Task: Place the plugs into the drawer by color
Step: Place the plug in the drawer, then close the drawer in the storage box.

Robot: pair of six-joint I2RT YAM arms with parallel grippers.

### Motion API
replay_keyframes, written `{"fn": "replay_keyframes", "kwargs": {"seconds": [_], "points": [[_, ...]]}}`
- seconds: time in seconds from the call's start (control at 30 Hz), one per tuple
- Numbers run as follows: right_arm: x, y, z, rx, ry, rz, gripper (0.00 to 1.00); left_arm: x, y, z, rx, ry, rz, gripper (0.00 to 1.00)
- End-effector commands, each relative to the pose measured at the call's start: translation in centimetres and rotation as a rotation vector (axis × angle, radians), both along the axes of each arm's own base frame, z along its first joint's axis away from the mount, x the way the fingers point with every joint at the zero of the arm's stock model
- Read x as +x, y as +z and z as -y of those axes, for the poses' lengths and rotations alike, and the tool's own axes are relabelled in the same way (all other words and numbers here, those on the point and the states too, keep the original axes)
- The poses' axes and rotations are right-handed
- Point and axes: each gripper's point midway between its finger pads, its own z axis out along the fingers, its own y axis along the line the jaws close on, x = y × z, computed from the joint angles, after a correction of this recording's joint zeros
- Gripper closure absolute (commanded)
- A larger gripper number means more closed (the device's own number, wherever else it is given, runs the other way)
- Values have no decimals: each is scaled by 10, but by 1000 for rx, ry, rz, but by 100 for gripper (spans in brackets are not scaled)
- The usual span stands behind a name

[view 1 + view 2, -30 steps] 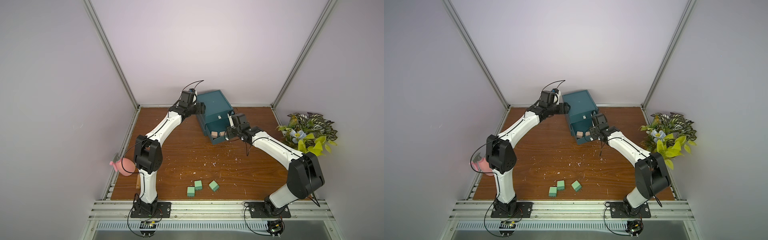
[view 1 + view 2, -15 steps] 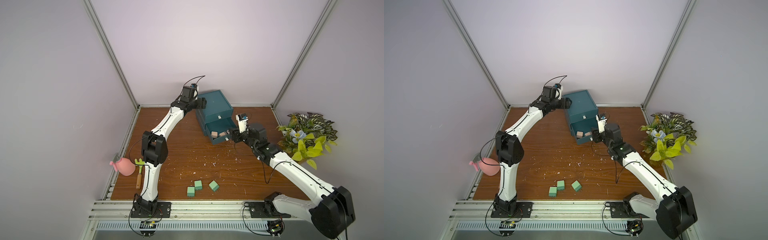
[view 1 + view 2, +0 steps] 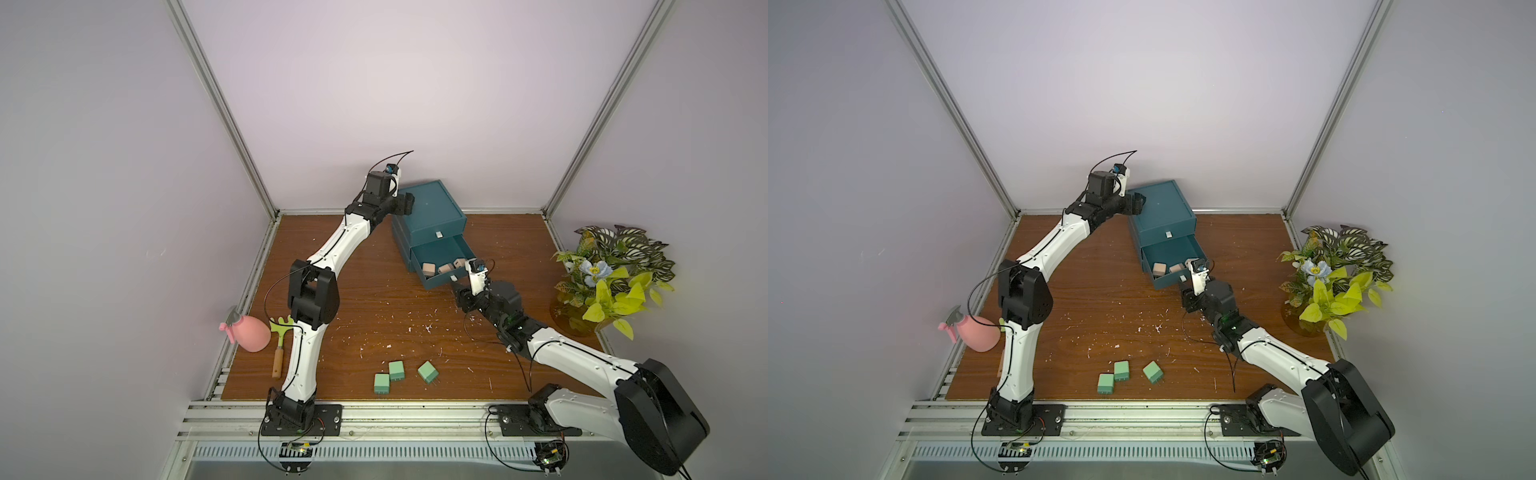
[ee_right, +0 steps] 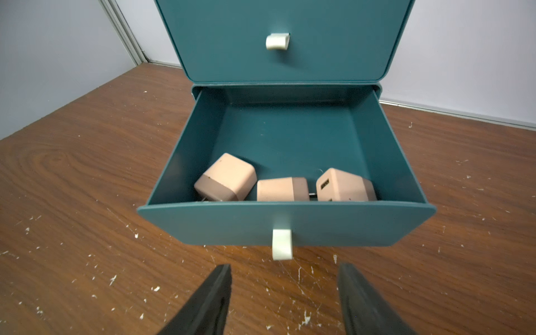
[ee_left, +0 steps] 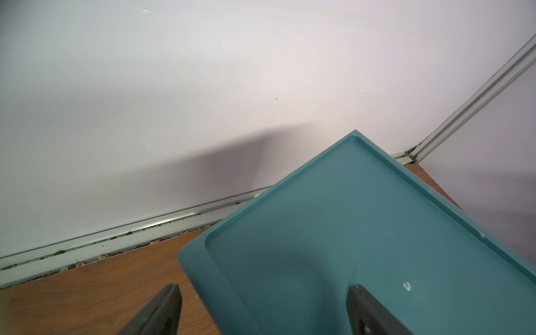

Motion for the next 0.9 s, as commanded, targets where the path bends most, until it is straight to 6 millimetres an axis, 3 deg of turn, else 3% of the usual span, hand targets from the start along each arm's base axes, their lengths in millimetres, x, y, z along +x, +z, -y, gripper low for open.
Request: {"fn": "replay_keyframes", "kwargs": {"seconds": [0.0, 0.33, 0.57, 0.87], "points": [[10, 25, -4, 70, -21, 98, 35, 9, -3, -3, 10, 3, 14, 15], [18, 15, -15, 100, -2, 79, 35, 4, -31, 1, 4, -14, -62, 21], [23, 11, -23, 100, 17, 64, 35, -1, -38, 0, 5, -15, -74, 28], [32, 12, -33, 103, 31, 71, 35, -2, -43, 0, 3, -18, -87, 29]]}}
